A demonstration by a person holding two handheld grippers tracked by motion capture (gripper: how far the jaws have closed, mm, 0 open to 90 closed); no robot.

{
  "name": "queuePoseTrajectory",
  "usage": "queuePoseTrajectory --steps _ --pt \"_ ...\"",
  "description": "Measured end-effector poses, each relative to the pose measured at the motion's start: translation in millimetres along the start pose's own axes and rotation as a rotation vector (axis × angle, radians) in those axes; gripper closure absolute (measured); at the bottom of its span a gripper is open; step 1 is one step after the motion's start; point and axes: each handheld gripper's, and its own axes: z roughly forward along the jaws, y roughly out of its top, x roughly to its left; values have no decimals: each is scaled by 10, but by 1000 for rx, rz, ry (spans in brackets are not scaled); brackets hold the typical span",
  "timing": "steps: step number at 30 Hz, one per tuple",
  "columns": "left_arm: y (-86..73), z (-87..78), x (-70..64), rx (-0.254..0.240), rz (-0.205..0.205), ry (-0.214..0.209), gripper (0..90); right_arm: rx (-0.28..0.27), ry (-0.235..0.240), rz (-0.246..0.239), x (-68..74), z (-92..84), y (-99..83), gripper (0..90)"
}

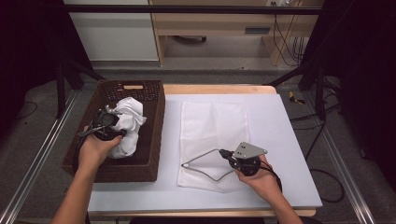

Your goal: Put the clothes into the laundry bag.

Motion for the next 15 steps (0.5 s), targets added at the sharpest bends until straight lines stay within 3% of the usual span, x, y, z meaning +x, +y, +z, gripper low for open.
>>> queuePoseTrajectory --steps 4,15 --pt "-10 -142 -26 -55 3 0 702 -1 8 13 -16 -1 -6 896" --pt "49 -520 -218 -200 20 -59 702 17 14 38 -50 29 -44 895"
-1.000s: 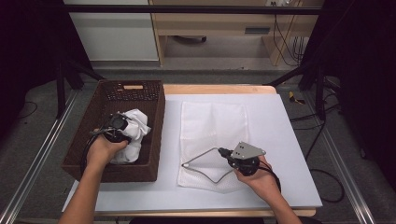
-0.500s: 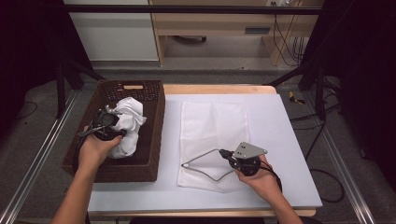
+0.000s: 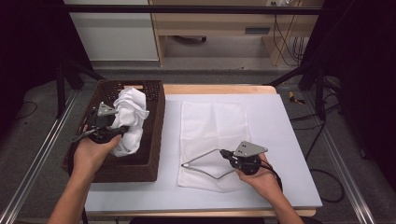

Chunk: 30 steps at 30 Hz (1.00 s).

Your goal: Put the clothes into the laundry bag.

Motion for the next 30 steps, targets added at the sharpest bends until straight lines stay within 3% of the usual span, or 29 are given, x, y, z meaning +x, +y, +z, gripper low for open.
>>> queuePoseTrajectory --steps 3,16,30 --pt "33 -57 -68 -36 0 -21 702 3 0 11 -7 7 -12 895" --pt "92 -211 -277 -102 28 -60 702 19 10 50 -33 17 -26 894" --pt "265 -381 -713 -153 123 -138 702 -1 56 139 -110 29 -54 894"
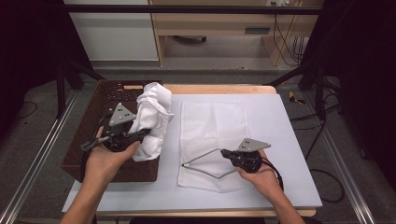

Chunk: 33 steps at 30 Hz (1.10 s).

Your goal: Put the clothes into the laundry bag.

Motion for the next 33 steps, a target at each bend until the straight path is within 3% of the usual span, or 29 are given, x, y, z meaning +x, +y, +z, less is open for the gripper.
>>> queuePoseTrajectory --steps 5,24,33 --pt "57 58 -137 4 37 -25 702 -4 4 30 -24 -3 -6 893" --pt "146 278 -698 -9 80 -155 701 -25 38 107 -118 -14 -25 893" --pt "121 374 -844 -7 85 -188 701 -37 45 131 -149 -25 -28 894"
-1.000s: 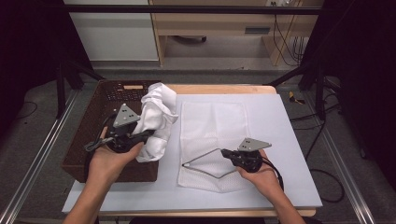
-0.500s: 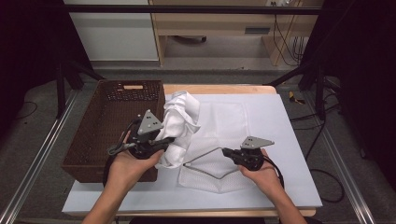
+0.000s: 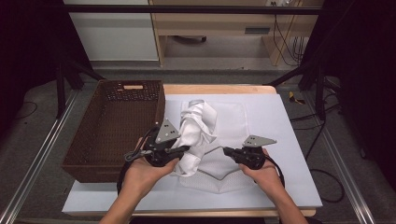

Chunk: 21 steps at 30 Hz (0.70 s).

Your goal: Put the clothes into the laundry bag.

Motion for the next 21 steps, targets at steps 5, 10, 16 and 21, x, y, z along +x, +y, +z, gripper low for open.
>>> queuePoseTrajectory --steps 5,10,16,21 --pt "-19 44 -56 5 1 -14 701 -6 -2 3 -21 -9 2 894" --pt "-37 59 -106 -1 -1 -25 701 -10 -6 5 -21 -16 4 894" --pt "-36 65 -152 -13 -9 -42 701 -11 -5 6 -23 -15 5 893" --pt "-49 89 -196 -13 -10 -52 701 -16 -5 9 -33 -22 8 894"
